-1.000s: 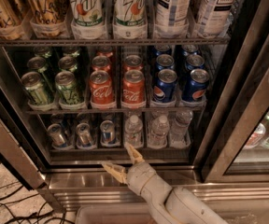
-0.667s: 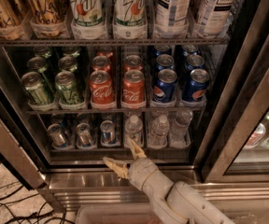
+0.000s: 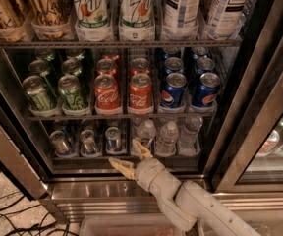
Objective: Pick redbull can from bottom shelf of fridge
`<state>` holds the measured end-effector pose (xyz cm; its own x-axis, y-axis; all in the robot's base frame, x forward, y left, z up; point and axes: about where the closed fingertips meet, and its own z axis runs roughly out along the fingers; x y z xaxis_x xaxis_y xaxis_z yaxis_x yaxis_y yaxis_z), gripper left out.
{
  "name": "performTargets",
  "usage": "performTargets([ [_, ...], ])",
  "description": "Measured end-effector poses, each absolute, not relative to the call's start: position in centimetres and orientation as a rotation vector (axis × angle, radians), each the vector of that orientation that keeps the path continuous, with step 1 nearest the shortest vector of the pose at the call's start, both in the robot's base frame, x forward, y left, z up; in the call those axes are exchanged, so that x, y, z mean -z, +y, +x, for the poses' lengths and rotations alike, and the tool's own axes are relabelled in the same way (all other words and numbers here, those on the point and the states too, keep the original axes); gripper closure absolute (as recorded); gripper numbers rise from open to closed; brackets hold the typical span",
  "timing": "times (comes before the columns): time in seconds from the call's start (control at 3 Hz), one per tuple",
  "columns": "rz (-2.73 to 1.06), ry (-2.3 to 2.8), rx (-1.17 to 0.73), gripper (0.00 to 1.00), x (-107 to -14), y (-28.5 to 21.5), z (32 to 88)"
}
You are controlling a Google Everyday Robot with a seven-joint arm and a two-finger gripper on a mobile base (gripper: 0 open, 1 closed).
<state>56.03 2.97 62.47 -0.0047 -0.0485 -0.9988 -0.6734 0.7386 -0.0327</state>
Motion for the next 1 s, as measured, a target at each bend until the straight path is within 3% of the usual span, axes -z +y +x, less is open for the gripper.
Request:
performTargets([
  [1.0, -0.645, 1.497, -0.596, 0.30, -61.9, 5.4, 57.2],
])
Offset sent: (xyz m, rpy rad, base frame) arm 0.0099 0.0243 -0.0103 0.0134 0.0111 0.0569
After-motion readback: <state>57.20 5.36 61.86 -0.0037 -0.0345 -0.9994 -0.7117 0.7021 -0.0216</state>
